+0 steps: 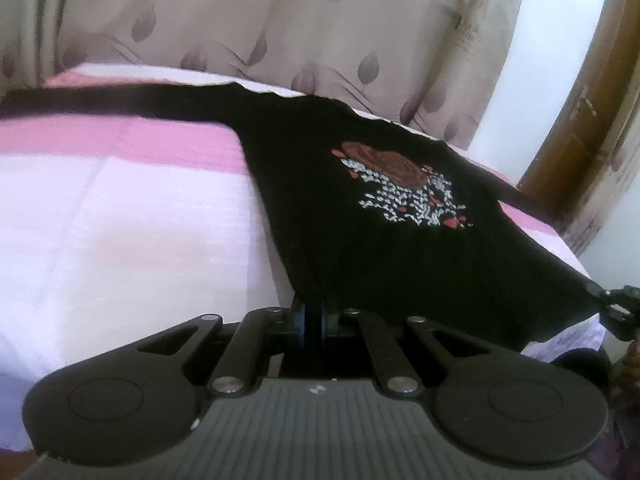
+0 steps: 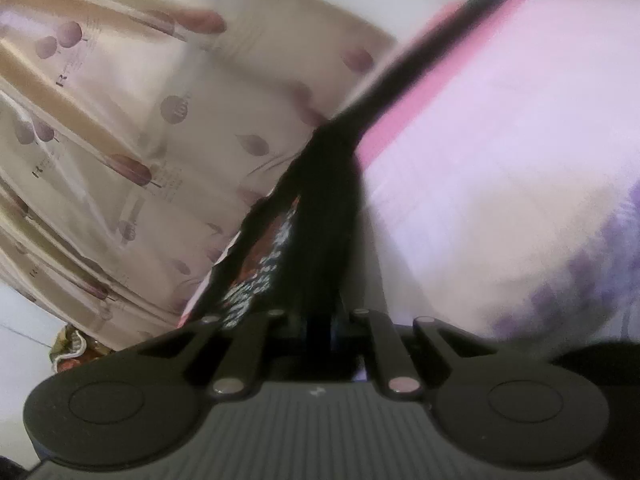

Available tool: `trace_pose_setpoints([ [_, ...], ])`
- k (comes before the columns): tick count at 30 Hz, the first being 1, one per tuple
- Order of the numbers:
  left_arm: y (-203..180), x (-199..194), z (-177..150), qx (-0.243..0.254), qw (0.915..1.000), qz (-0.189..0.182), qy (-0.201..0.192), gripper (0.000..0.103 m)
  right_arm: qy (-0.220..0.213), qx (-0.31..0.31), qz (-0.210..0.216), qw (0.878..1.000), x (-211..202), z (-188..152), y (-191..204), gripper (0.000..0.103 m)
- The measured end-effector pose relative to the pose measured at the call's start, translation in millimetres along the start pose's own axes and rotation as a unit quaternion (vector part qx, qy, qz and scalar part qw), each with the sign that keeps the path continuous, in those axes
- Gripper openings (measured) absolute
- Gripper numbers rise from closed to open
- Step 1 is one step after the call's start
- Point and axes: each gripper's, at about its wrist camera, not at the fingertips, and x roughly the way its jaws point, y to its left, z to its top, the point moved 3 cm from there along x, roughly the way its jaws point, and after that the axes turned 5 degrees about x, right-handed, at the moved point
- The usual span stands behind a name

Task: Fold small clothes

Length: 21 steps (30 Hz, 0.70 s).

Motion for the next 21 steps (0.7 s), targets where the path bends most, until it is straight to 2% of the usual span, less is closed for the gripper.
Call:
trace_pose_setpoints([
  [2,2,-8,0,0.016,0.9998,0.009,0.004,0.007,0.012,0.004,-0.017,1.0,-5,-8,-4,0.009],
  [3,1,-6,-3,0.029,0.9993,-0.006,0.023,0.007,0.017,0.002,-0.031,0.999,-6,-11,-8,0.009],
  [4,-1,-3,-6,0.045,0.9985,0.003,0.03,0.008,0.018,0.003,-0.052,0.998,-5,-13,-14,0.009],
  [5,-6,4,-9,0.067,0.9969,0.029,0.03,0.009,0.023,0.021,-0.055,0.998,-4,-14,-24,0.01],
  [7,-5,3,-14,0.084,0.9949,0.049,0.025,0.025,0.034,0.067,-0.04,0.996,-3,-14,-38,0.012],
  [9,2,-12,-10,0.067,0.9967,0.047,-0.001,0.051,0.018,0.059,-0.059,0.996,-11,-8,-37,0.015],
  [10,4,-20,-7,0.059,0.9968,0.049,-0.024,0.06,0.003,0.047,-0.064,0.997,-18,-3,-33,0.015],
  [12,5,-40,5,0.049,0.9934,0.068,-0.078,0.097,-0.038,0.027,-0.07,0.996,-34,11,-25,0.018],
  [13,2,-49,14,0.049,0.9902,0.074,-0.108,0.102,-0.062,0.02,-0.064,0.996,-42,22,-20,0.021],
  [14,-1,-53,22,0.052,0.9868,0.078,-0.133,0.103,-0.076,0.013,-0.057,0.995,-46,32,-16,0.034],
  [15,-7,-52,32,0.059,0.9839,0.086,-0.145,0.103,-0.087,0.007,-0.054,0.995,-47,43,-12,0.057],
  [17,-20,-32,53,0.07,0.982,0.099,-0.145,0.103,-0.12,0.0,-0.045,0.992,-45,68,-6,0.083],
  [19,-25,-2,73,0.052,0.9844,0.089,-0.143,0.103,-0.148,0.009,-0.01,0.989,-36,95,-6,0.084],
  [21,-24,29,91,0.01,0.9877,0.076,-0.136,0.103,-0.16,0.024,-0.007,0.987,-20,129,-14,0.084],
])
